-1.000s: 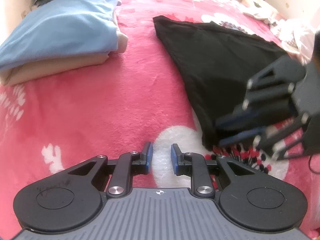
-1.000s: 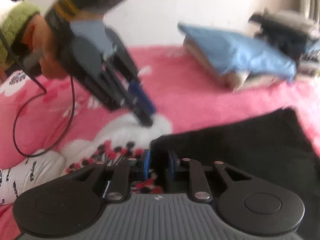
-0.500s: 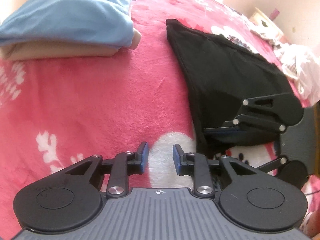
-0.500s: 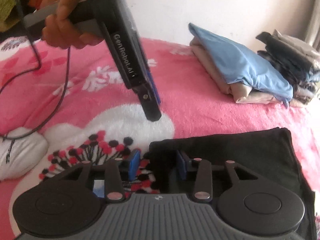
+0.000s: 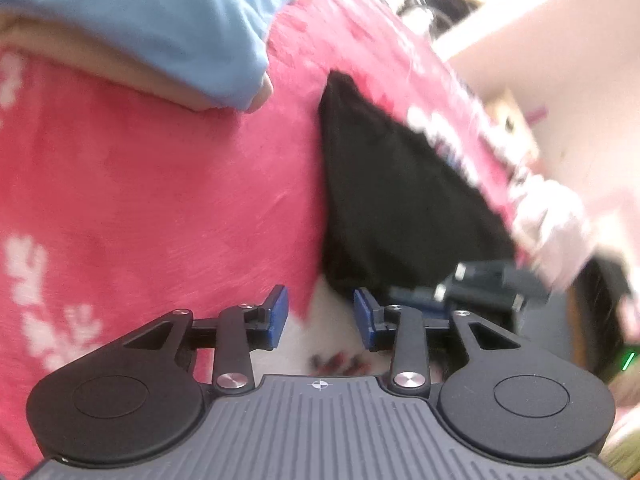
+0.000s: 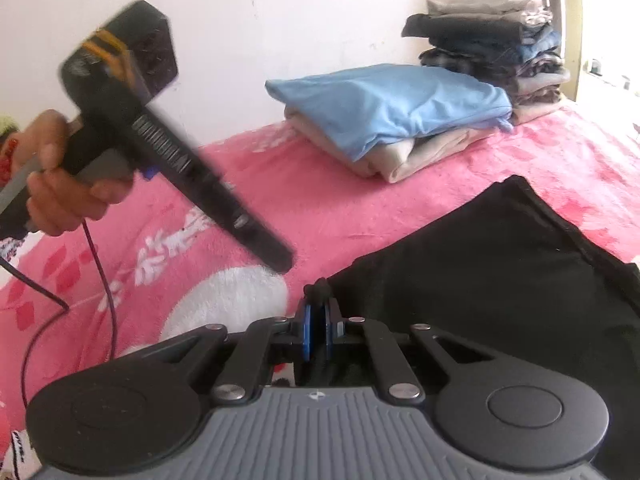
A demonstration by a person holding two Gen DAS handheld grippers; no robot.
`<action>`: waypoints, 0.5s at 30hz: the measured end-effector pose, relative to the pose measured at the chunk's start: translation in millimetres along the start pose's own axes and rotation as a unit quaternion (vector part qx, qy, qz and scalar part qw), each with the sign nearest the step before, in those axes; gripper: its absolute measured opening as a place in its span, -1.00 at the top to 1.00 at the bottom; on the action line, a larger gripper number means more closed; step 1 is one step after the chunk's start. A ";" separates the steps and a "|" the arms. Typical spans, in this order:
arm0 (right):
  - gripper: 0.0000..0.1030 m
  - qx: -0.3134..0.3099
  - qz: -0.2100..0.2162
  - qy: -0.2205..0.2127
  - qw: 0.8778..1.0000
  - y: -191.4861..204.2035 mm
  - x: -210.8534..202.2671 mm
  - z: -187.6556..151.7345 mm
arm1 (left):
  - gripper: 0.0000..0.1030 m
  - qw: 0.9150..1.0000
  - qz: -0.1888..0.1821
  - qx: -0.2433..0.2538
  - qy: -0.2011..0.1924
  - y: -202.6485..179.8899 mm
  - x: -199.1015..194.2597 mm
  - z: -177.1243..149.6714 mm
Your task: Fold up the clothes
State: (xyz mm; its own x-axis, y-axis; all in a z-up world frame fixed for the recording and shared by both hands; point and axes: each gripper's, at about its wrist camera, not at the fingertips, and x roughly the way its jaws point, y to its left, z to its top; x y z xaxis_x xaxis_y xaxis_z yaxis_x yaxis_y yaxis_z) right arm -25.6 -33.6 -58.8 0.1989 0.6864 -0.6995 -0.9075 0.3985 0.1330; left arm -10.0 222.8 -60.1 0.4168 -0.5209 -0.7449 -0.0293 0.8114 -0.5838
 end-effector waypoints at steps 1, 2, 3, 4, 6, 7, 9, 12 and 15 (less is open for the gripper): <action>0.86 0.003 0.000 -0.003 1.000 -0.8 -2.8 -0.1 | 0.28 1.000 -0.007 -0.009 0.002 0.2 3.8 3.0; 0.86 0.005 -0.001 -0.005 1.000 -1.6 -5.6 -0.1 | 0.27 1.000 -0.015 -0.018 0.003 0.3 7.7 6.1; 0.86 0.008 -0.001 -0.008 1.000 -2.4 -8.4 -0.2 | 0.26 0.999 -0.022 -0.028 0.005 0.5 11.5 9.1; 0.86 0.010 -0.002 -0.010 1.000 -3.2 -11.2 -0.2 | 0.25 0.999 -0.029 -0.037 0.007 0.7 15.4 12.1; 0.86 0.011 -0.001 -0.014 1.000 -2.5 -13.5 0.1 | 0.23 0.997 -0.044 -0.055 0.010 1.0 23.1 18.2; 0.86 0.009 -0.001 -0.015 1.000 -1.3 -14.3 0.4 | 0.23 0.997 -0.051 -0.065 0.011 1.2 26.9 21.2; 0.86 0.005 0.001 -0.020 1.000 1.6 -16.4 1.0 | 0.22 0.994 -0.066 -0.083 0.015 1.5 34.6 27.3; 0.86 -0.007 0.003 -0.026 1.000 6.9 -20.5 1.9 | 0.21 0.993 -0.072 -0.093 0.021 0.4 46.2 35.4; 0.86 -0.014 0.007 -0.031 0.999 9.7 -23.8 2.6 | 0.21 0.994 -0.066 -0.088 0.028 -2.1 57.8 42.7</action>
